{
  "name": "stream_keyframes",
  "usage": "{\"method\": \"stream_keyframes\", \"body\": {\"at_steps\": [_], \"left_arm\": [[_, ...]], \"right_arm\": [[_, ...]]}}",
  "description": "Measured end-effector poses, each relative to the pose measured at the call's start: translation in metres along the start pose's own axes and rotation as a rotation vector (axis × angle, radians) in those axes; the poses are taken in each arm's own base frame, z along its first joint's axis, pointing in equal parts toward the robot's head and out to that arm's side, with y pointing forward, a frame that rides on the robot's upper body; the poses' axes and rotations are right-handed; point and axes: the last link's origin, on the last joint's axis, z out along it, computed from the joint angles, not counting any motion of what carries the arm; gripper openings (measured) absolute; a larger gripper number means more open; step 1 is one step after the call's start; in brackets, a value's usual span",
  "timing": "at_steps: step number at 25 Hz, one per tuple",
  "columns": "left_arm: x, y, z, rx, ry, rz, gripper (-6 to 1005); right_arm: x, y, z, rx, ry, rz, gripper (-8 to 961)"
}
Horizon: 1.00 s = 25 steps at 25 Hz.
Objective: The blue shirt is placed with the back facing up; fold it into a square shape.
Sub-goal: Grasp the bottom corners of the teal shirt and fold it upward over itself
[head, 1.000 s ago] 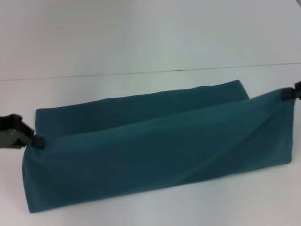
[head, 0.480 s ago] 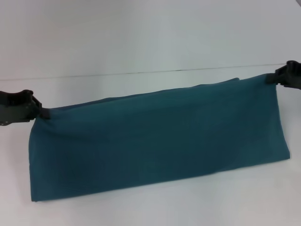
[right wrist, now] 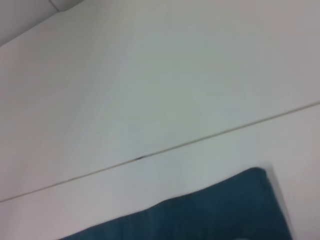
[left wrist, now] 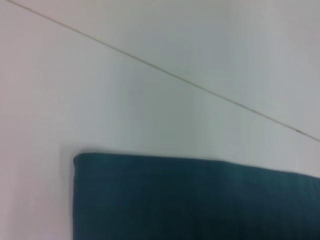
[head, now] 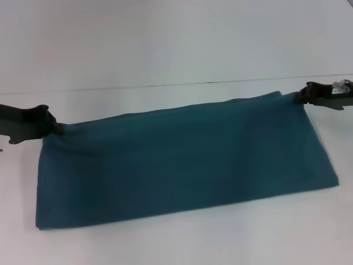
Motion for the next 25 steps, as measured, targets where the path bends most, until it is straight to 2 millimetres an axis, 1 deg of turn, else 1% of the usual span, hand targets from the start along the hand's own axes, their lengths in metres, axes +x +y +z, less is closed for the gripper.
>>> {"method": "stream_keyframes", "body": {"at_steps": [11, 14, 17, 21, 25], "left_arm": [[0.010, 0.004, -0.004, 0.004, 0.030, -0.027, 26], [0.011, 0.004, -0.005, 0.006, 0.034, -0.027, 26], [0.011, -0.001, -0.008, 0.011, 0.039, -0.038, 26], [0.013, -0.005, -0.013, 0.011, 0.055, -0.051, 26], [0.018, -0.004, -0.017, 0.010, 0.075, -0.046, 26]], "right_arm": [[-0.021, 0.027, 0.010, -0.021, -0.062, -0.031, 55], [-0.021, 0.038, 0.009, -0.071, -0.044, -0.026, 55], [-0.019, 0.049, 0.002, -0.161, -0.018, -0.004, 56], [-0.025, 0.049, -0.010, -0.236, -0.043, 0.044, 56], [-0.034, 0.040, -0.018, -0.244, -0.111, 0.099, 55]]}}
